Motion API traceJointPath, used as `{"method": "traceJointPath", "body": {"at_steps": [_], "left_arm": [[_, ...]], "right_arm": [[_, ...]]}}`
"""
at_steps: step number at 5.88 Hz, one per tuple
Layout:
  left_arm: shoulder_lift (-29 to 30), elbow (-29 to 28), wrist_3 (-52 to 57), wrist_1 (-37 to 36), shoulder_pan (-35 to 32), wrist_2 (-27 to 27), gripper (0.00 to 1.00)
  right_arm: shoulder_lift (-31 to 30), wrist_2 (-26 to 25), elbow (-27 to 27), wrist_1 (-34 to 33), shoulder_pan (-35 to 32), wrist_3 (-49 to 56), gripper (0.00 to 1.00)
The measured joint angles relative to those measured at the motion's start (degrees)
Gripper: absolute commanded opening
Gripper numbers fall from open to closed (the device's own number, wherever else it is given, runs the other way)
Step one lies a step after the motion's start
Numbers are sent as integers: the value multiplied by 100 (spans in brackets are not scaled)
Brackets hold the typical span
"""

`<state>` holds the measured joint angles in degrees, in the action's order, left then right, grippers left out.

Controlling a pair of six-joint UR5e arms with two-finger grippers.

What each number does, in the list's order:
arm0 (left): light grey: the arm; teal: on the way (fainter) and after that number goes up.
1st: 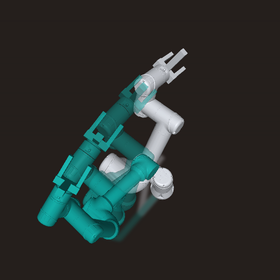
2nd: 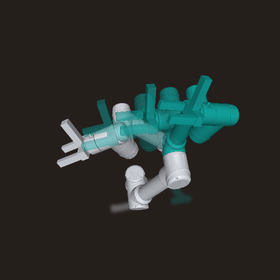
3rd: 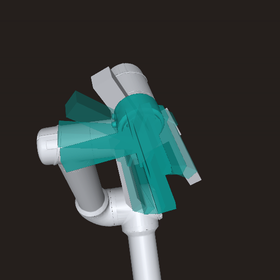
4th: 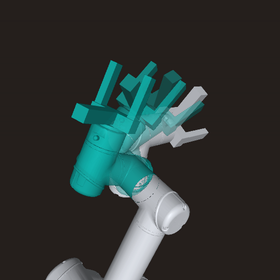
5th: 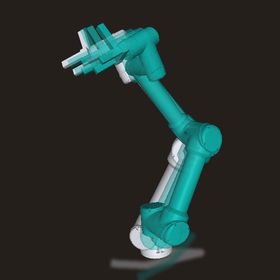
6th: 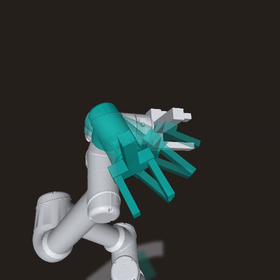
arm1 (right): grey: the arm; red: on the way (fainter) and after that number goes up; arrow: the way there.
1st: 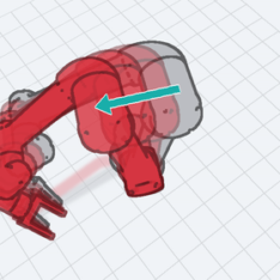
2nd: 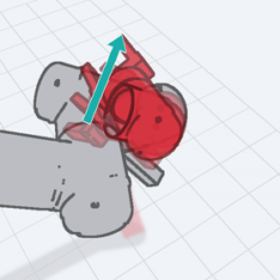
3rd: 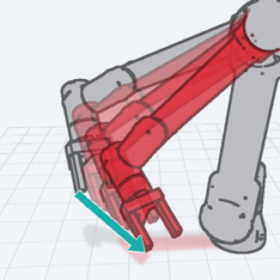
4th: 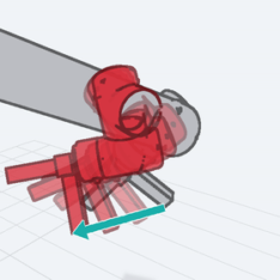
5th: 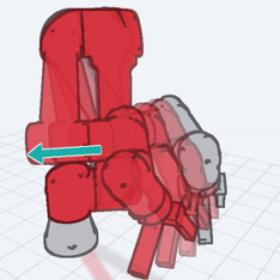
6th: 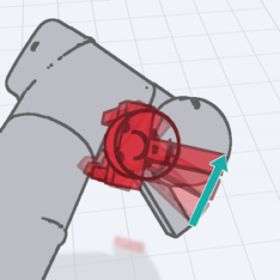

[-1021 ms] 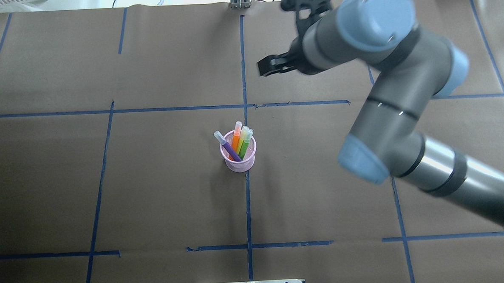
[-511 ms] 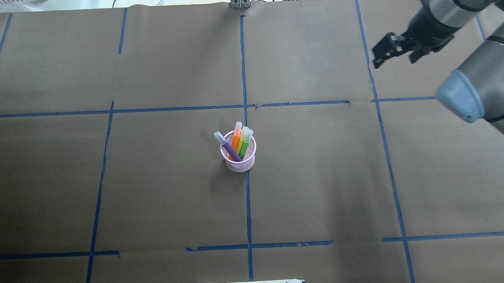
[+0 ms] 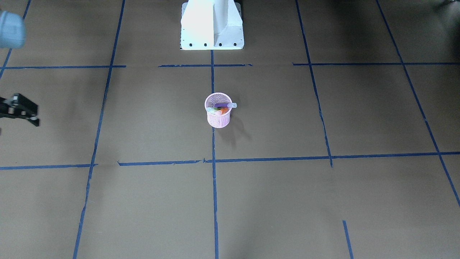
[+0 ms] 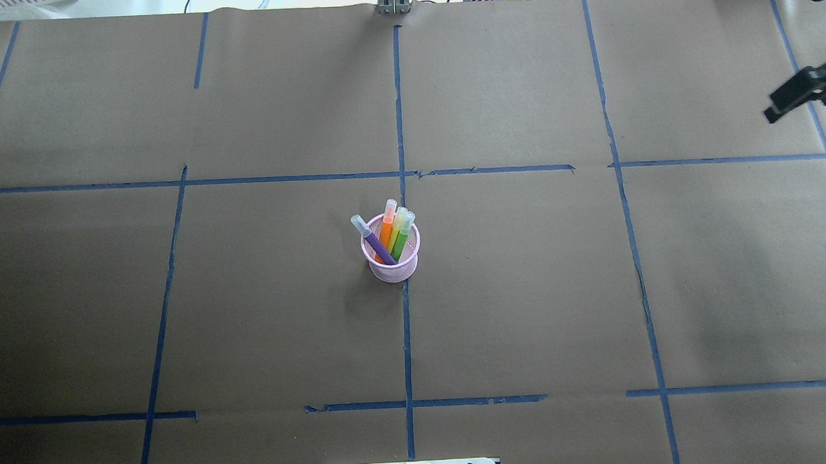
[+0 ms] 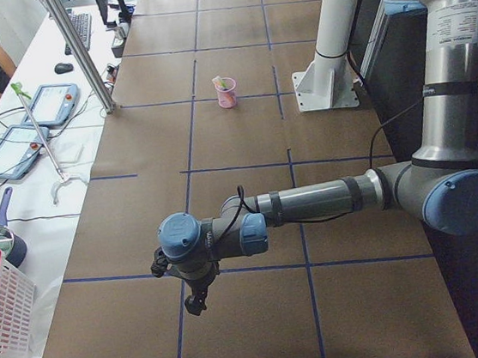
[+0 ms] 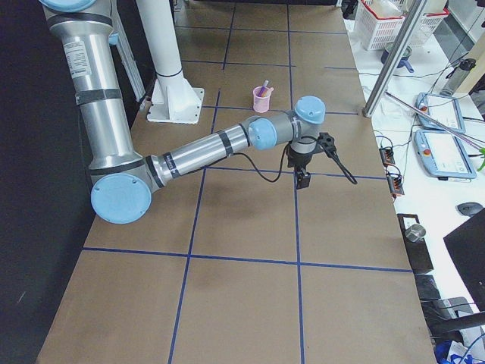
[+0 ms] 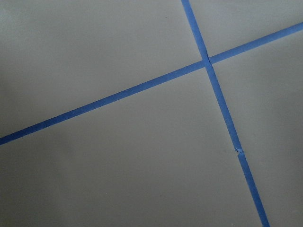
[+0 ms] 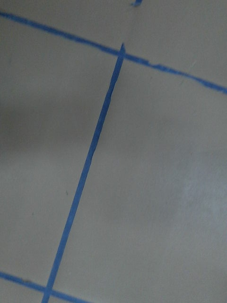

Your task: Collect pens into pen holder

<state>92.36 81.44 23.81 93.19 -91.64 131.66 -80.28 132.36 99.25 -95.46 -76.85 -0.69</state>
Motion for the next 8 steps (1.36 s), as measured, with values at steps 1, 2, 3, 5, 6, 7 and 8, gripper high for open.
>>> {"method": "traceJointPath", "body": {"at_steps": [1, 2, 3, 5, 6, 7, 8], "left_arm": [[1, -1, -26, -5, 3, -6, 100], [-1, -7, -62, -12, 5, -8, 100], [-5, -15, -135, -20, 9, -8, 100], [-10, -22, -350, -81, 13, -8, 100], [-18, -21, -408, -157, 14, -6, 100], [-136, 65, -456, -177, 14, -4, 100], [-367, 269, -530, -168, 14, -7, 100]], "right_arm": [[-155, 38, -431, -12, -492, 946, 100], [-377, 68, -680, -9, -911, 1606, 100], [-666, 140, -738, 0, -1239, 2041, 100], [-1268, 267, -503, 20, -1742, 2541, 100], [-1436, 266, -395, 33, -1803, 2589, 100], [-1507, 273, -354, 44, -1816, 2595, 100], [-1521, 276, -341, 50, -1820, 2591, 100]]}}
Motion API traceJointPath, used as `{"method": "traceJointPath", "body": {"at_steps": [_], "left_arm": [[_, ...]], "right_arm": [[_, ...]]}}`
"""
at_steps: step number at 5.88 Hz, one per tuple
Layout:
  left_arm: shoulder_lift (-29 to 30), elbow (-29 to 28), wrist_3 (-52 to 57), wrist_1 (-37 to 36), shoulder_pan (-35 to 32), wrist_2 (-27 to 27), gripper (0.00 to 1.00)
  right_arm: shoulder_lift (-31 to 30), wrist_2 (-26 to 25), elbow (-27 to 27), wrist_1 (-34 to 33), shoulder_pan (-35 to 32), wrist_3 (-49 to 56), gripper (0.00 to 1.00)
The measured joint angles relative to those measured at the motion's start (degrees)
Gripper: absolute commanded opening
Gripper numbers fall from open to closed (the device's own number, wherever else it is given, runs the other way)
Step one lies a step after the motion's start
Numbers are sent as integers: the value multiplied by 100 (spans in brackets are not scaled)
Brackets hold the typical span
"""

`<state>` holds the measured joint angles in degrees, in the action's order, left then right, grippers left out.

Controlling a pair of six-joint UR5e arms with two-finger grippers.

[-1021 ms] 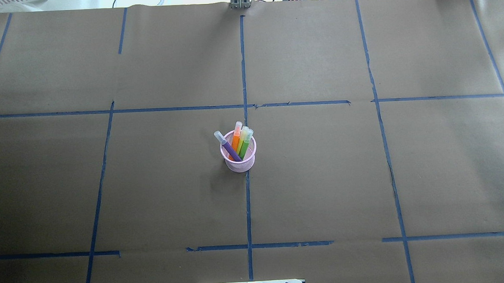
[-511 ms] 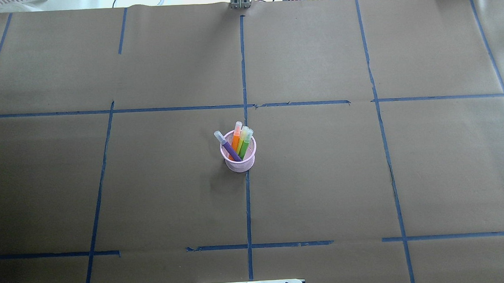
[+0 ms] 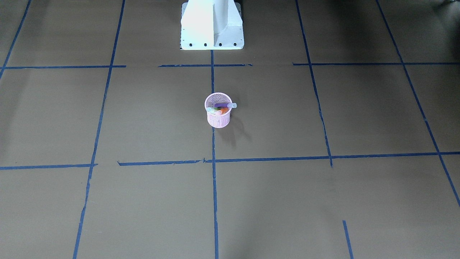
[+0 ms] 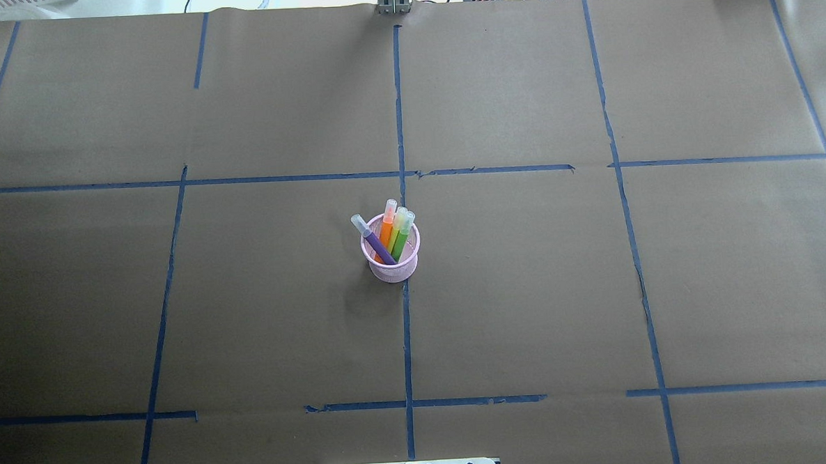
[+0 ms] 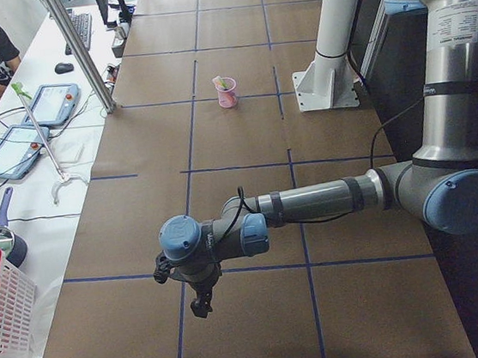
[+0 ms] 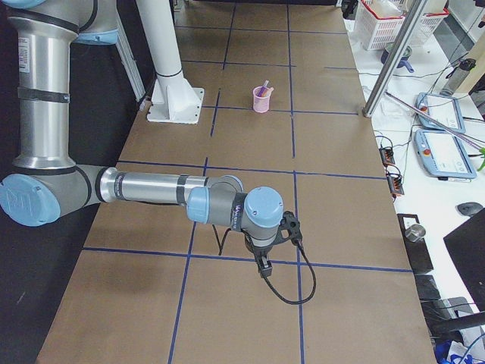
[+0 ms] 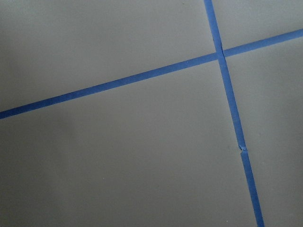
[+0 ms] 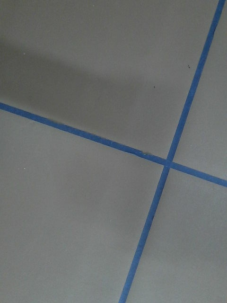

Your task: Collect pens into pen holder

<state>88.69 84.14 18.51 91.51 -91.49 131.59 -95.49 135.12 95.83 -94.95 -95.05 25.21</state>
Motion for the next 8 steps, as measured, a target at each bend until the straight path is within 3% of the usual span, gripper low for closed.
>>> {"method": "traceJointPath", "body": {"at_steps": [3, 8], "left_arm": [[-201, 389, -379, -66, 14, 9, 100], [-179, 434, -418, -98, 22, 8, 100]], "right_arm": [[37, -29, -17, -4, 3, -73, 100], [21, -65, -126, 37, 31, -18, 100]]}}
